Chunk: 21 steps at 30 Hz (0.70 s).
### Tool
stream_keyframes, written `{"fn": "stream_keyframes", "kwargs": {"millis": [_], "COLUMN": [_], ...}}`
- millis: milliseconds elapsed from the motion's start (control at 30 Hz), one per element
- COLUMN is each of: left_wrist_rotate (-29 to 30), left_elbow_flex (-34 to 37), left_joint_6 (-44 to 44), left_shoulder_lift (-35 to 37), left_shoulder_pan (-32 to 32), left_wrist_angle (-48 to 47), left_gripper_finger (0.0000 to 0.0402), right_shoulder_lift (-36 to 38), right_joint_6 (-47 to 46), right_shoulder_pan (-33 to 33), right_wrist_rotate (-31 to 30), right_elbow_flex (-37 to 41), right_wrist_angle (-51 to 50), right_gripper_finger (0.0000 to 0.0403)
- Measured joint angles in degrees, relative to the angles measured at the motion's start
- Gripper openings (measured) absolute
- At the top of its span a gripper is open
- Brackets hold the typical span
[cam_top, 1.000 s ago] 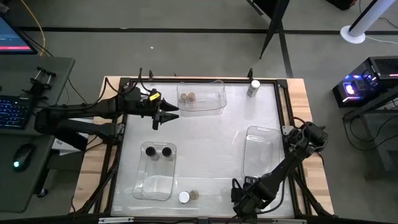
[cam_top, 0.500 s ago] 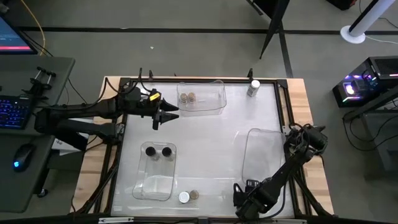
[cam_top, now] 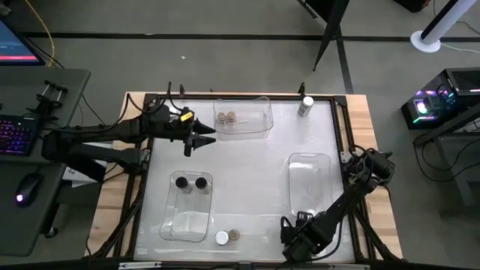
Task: Sort spices by type
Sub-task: Put the brown seasoning bottle into the middle transparent bin
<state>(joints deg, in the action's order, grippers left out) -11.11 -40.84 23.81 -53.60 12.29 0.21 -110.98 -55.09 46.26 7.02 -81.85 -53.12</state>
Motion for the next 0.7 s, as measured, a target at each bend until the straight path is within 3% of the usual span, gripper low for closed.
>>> {"fn": "stream_keyframes", "kwargs": {"millis": [400,700], "left_wrist_rotate": [0.0,0.0], "left_elbow_flex": [0.0,0.0], "left_joint_6": [0.0,0.0], "left_shoulder_lift": [0.0,0.0], "left_shoulder_pan": [0.0,0.0], "left_wrist_angle": [0.0,0.0], "left_gripper_finger": [0.0218,0.0218], "right_shoulder_lift": [0.0,0.1], "right_joint_6": [3.5,-2.5], "right_shoulder_pan": [-0.1,3.2], "right_wrist_rotate": [-13.2,-13.7], "right_elbow_flex": [-10.1,-14.8], "right_wrist_angle": [-11.9,-11.2], "right_gripper_finger": [0.0305,0.0305]}}
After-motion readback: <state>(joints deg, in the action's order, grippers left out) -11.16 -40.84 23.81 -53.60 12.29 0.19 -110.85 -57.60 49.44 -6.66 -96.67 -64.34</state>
